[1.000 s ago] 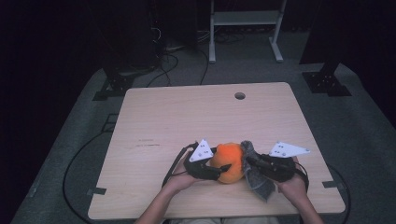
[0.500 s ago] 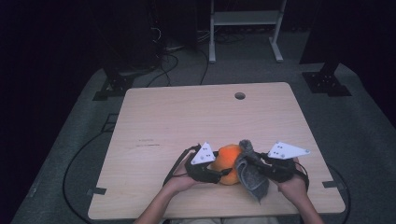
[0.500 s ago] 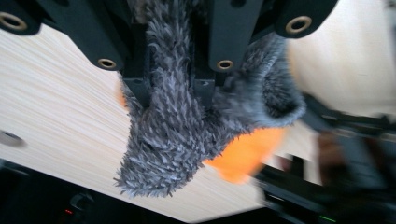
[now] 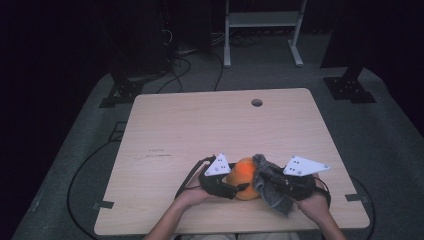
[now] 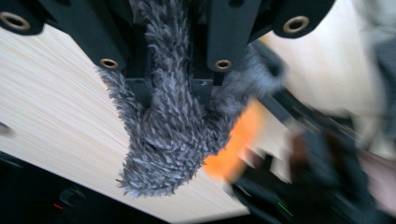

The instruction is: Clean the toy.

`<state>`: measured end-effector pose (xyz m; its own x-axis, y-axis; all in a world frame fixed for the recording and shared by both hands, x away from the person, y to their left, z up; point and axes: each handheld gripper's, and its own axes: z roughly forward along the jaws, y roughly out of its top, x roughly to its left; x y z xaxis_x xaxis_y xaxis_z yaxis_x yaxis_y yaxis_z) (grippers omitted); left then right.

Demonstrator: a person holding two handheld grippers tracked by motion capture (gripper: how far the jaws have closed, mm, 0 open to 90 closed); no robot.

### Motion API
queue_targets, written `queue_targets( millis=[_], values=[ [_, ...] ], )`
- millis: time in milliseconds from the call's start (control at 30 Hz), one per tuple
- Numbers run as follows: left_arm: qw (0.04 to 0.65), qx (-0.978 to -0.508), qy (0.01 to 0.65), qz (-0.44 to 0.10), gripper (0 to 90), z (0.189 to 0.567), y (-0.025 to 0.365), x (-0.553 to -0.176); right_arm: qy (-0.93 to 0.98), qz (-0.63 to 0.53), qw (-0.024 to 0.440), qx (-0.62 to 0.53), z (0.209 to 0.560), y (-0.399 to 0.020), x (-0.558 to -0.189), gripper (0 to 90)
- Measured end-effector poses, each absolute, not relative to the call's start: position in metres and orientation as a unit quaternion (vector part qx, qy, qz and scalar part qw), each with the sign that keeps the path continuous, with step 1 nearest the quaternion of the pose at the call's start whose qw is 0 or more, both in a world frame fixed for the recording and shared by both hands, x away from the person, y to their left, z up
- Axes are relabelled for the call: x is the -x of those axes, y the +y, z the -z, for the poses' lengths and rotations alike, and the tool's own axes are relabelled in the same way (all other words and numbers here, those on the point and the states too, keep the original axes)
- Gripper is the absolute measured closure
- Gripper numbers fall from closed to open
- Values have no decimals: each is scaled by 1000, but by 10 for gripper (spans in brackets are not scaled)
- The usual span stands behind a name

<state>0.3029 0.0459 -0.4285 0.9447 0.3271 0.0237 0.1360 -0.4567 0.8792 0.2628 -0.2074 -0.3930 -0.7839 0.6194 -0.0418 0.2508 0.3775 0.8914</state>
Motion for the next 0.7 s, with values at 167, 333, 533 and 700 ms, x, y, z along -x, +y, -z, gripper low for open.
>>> queue_targets(
  millis=[167, 333, 533, 700],
  values=[
    [504, -850, 123, -91, 305, 430, 46, -300, 807, -490, 189, -270, 393, -212, -266, 742],
    [502, -850, 123, -101, 296, 430, 41, -299, 800, -472, 186, -321, 408, -236, -277, 749],
    [504, -847, 130, -105, 284, 432, 40, -299, 803, -502, 167, -274, 395, -217, -264, 752],
    [507, -849, 116, -98, 232, 430, 42, -297, 808, -496, 171, -270, 396, -217, -265, 747]
  ],
)
